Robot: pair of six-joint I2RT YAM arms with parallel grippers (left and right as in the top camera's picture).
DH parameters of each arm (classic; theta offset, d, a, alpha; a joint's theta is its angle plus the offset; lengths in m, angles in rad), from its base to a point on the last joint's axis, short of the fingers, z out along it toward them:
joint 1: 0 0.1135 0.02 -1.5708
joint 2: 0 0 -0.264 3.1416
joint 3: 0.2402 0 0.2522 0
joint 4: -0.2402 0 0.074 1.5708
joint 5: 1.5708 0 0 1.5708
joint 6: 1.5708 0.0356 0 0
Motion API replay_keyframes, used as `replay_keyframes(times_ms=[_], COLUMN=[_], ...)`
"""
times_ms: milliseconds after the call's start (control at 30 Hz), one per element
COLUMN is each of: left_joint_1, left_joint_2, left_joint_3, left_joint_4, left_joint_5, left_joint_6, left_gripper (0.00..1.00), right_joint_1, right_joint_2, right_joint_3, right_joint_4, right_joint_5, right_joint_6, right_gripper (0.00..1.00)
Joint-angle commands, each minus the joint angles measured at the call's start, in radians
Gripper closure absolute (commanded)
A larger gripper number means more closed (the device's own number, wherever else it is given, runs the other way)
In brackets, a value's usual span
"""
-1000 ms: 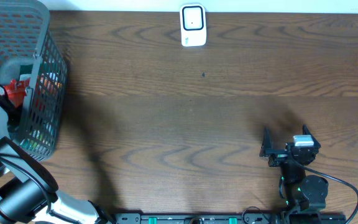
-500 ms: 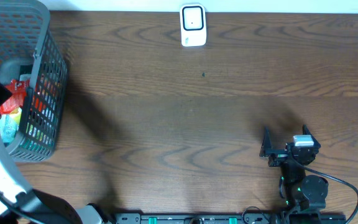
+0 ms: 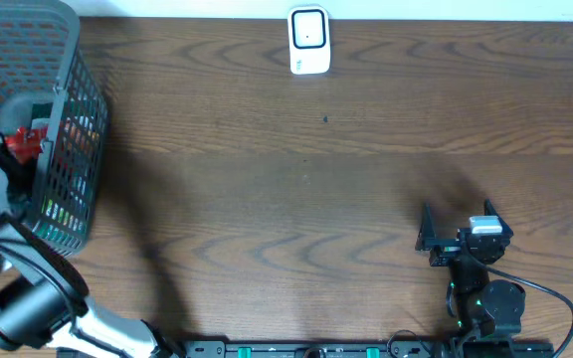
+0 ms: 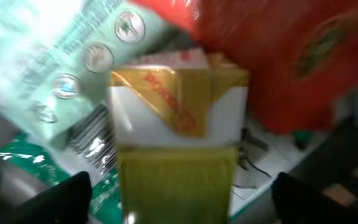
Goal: Scan the item barcode
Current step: 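Lift the carton out and set it upright on the table centre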
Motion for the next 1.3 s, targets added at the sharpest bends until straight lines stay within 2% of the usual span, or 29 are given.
replay_keyframes(times_ms=[0,67,167,233,367,433,667,900,967,1067,1267], left_joint_1=[0.005,0.005,0.005,0.005,0.005,0.005,0.005,0.005,0.005,0.005,-0.023], left_joint_2=[0.044,0.048,0.046,0.043,0.020,-0.001,-0.134,-0.361,-0.487,-0.586,-0.761], left_joint_3=[-0.002,-0.002,0.009,0.026,0.029,0.029,0.031,0.031,0.031,0.031,0.031], left_joint_4=[-0.012,-0.009,-0.004,-0.011,-0.010,-0.010,0.046,0.194,0.273,0.321,0.433], left_joint_5=[0.000,0.000,0.001,0.002,0.005,0.007,0.050,0.050,0.050,0.050,0.051], left_joint_6=[-0.002,-0.002,-0.002,-0.002,-0.002,-0.003,-0.006,-0.010,-0.010,-0.012,-0.136], left_gripper=[0.14,0.25,0.30,0.41,0.53,0.65,0.66,0.66,0.66,0.66,0.66], right_joint_1=[-0.004,-0.004,-0.004,-0.004,-0.004,-0.004,-0.004,-0.004,-0.004,-0.004,-0.004], right_joint_2=[0.000,0.000,0.000,0.000,0.000,0.000,0.000,0.000,0.000,0.000,0.000], right_joint_3=[-0.001,-0.001,-0.001,-0.001,-0.001,-0.001,-0.001,-0.001,-0.001,-0.001,-0.001], right_joint_4=[-0.003,-0.003,-0.003,-0.003,-0.003,-0.003,-0.003,-0.003,-0.003,-0.003,-0.003], right_joint_5=[0.006,0.006,0.006,0.006,0.006,0.006,0.006,0.006,0.006,0.006,0.006], right_joint_6=[-0.009,-0.009,-0.009,-0.009,-0.009,-0.009,-0.009,-0.009,-0.009,-0.009,-0.009], right_gripper=[0.01,0.01,0.01,0.01,0.01,0.01,0.01,0.01,0.01,0.01,0.01])
